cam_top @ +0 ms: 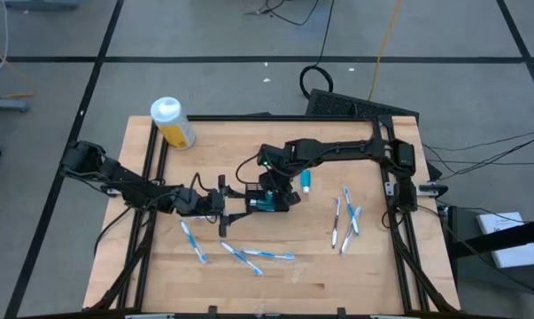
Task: Pick & Place toothbrushing station
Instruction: Put the blue mouthwash into the wire organizer
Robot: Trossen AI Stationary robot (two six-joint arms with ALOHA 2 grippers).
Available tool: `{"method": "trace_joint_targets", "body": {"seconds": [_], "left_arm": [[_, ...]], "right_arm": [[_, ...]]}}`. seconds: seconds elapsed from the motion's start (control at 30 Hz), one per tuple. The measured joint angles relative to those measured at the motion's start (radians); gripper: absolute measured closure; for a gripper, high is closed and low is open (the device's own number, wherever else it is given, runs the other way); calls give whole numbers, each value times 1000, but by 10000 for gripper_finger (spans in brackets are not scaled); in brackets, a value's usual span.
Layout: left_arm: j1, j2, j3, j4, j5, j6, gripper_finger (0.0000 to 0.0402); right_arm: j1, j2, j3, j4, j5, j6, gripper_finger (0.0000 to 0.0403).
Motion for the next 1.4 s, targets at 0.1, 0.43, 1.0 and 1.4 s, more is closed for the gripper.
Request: {"method": "trace_joint_targets", "body": {"seconds": [0.1,0.43,1.0,1.4], "left_arm": [[0,0,0,0,0,1,160],[0,0,0,-3,0,-1,160],[0,-72,0,-45,2,-1,160],[0,-84,0,-42,2,-5,160]], "right_arm": [[0,19,2,-1,0,-20,315],[0,23,23,-22,0,-75,315],[-12,56,25,-18,-27,-94,315],[-2,56,24,-20,-23,-95,315]]}}
